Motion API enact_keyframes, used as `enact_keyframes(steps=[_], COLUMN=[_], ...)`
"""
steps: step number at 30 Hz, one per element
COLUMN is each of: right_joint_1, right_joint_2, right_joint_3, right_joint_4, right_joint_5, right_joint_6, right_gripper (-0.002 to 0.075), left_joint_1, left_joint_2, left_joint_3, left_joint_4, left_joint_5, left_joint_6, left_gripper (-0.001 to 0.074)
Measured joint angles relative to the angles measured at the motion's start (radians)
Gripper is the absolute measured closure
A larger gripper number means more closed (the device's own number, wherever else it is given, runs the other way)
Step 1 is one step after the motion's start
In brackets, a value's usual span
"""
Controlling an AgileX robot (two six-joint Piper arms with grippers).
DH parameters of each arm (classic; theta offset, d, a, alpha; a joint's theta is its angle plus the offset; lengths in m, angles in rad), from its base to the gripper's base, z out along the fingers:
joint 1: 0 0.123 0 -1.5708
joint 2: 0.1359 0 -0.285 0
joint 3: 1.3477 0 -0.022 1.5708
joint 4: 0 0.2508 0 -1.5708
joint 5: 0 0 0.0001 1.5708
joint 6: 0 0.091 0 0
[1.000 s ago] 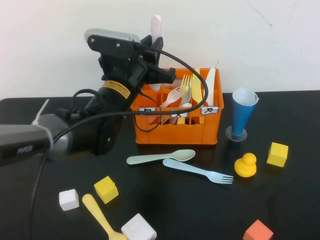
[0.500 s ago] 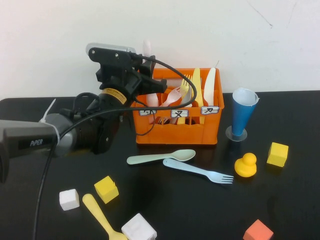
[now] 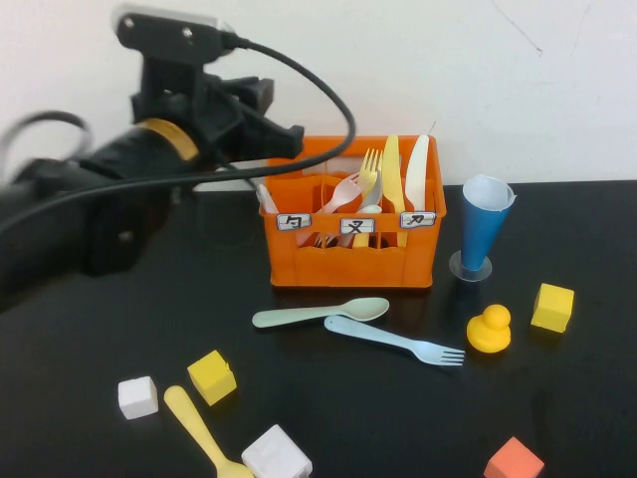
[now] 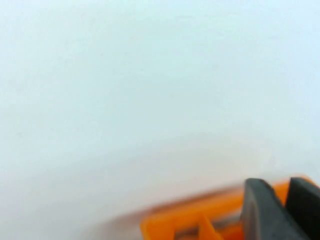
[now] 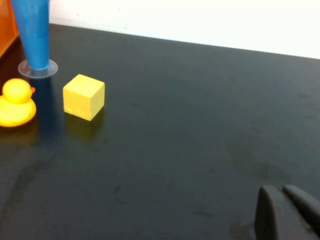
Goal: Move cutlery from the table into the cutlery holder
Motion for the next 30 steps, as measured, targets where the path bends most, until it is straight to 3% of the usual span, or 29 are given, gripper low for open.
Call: enact_keyframes(steps=[5, 15, 18, 22, 30], right_joint_1=[0.0, 0.0, 0.0, 0.0, 0.0], right_joint_2=[0.0, 0.0, 0.0, 0.0, 0.0], right_joint_3=[0.0, 0.0, 0.0, 0.0, 0.0], right_joint_4=[0.0, 0.0, 0.0, 0.0, 0.0], right_joint_5=[0.0, 0.0, 0.0, 0.0, 0.0], right_joint_6=[0.0, 0.0, 0.0, 0.0, 0.0], right_gripper=[0.073, 0.073, 0.073, 0.073, 0.073], left_joint_1=[-0.046, -0.085, -0.085, -0.085, -0.073], left_joint_2=[-0.233, -0.53, -0.593, -0.683, -0.95], left_joint_3=[0.051, 0.067, 0.069, 0.114, 0.469], left_joint_4=[0.027, 0.064, 0.085, 0.094, 0.146], left_joint_5=[0.371, 1.112, 1.265, 1.255, 0.819], left_joint_6=[-0.063, -0.097, -0.113, -0.093, -0.145], left_gripper=[0.0718, 0.0727, 0.0733, 0.0735, 0.0735])
